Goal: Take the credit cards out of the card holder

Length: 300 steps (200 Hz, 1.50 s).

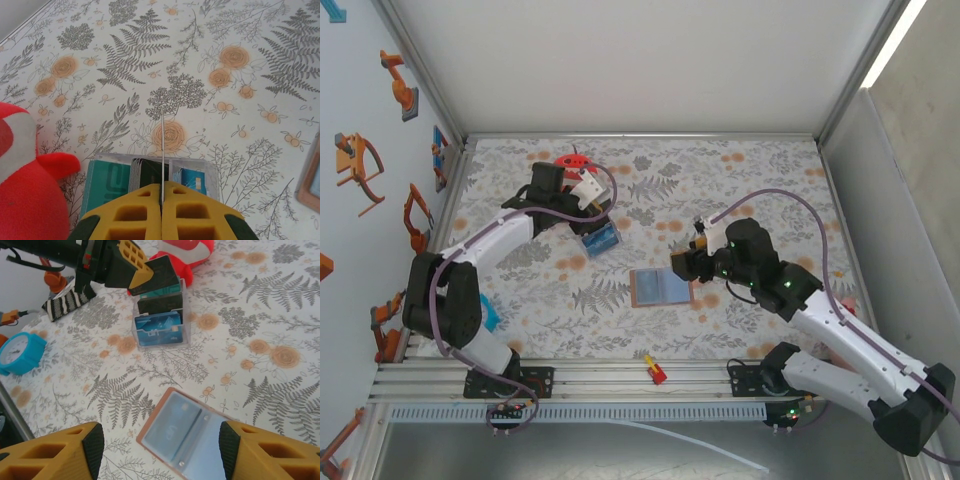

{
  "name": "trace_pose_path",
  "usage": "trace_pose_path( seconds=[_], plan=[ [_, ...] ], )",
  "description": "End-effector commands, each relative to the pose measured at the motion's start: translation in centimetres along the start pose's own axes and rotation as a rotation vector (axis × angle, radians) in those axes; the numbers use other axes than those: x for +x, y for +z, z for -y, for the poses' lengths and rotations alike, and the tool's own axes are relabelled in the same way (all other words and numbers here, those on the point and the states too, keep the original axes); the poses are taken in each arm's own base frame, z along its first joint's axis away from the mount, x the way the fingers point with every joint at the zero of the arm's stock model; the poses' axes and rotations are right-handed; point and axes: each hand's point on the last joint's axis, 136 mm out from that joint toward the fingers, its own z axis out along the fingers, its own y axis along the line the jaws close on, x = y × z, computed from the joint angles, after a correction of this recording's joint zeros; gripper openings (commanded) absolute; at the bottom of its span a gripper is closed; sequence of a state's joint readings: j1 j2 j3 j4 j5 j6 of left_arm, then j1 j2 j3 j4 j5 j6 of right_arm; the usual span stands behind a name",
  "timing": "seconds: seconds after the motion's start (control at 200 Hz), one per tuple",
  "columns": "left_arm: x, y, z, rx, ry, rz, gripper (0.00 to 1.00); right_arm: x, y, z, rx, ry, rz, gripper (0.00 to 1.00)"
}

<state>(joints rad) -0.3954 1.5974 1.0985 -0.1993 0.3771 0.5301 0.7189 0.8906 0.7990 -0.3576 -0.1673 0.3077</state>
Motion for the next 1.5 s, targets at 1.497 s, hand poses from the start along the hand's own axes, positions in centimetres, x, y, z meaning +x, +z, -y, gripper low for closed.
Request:
trace_pose_path(
  seconds=[1.497],
  plan=[
    [3.7,2.7,-0.8,0.044,0.009,-0.094,0.24,-0.6,-0.1,1.6,0.105,0.031,0.014,0.62]
  ],
)
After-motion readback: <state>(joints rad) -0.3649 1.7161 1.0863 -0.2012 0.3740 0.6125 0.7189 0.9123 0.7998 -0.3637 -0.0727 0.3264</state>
